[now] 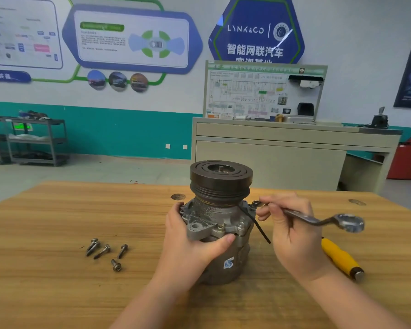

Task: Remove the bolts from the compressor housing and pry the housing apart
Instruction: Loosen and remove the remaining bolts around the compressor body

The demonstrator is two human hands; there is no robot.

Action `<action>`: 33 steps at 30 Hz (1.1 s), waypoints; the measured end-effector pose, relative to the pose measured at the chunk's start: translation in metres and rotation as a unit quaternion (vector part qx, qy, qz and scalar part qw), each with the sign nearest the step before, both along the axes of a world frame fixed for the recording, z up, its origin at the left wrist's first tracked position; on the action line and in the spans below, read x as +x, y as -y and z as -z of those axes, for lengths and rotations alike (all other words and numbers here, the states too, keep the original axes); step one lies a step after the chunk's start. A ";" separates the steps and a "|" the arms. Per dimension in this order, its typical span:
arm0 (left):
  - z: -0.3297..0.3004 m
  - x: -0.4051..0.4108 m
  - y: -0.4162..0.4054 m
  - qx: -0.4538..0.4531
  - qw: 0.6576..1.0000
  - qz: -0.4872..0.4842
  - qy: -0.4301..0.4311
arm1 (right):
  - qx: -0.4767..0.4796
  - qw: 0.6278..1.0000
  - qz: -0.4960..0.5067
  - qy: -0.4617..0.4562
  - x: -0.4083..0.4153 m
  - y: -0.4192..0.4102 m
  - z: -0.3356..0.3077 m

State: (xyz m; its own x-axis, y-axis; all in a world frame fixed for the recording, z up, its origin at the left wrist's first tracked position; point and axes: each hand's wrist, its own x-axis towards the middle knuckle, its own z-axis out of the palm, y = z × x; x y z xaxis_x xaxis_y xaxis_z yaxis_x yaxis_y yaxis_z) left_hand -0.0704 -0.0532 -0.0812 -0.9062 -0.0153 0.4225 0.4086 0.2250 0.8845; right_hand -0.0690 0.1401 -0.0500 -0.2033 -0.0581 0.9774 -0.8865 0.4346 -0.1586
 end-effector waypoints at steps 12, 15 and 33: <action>0.001 -0.001 0.003 -0.009 1.000 -0.008 -0.011 | -0.010 0.996 0.070 -0.059 -0.009 0.010 0.006; 0.001 -0.001 0.002 -0.014 1.000 -0.007 -0.008 | 0.000 0.992 0.090 -0.084 -0.011 0.015 0.008; 0.002 -0.001 0.002 0.003 1.000 -0.003 0.007 | -0.435 0.687 -0.255 0.523 -0.065 -0.008 -0.047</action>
State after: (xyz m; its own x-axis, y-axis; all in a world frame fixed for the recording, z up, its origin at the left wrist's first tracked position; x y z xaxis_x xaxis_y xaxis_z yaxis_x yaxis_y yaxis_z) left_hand -0.0710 -0.0548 -0.0831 -0.9116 -0.0237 0.4105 0.3955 0.2230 0.8910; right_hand -0.1341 0.1477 -0.0027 -0.9911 0.1312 0.0216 -0.0911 -0.5523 -0.8287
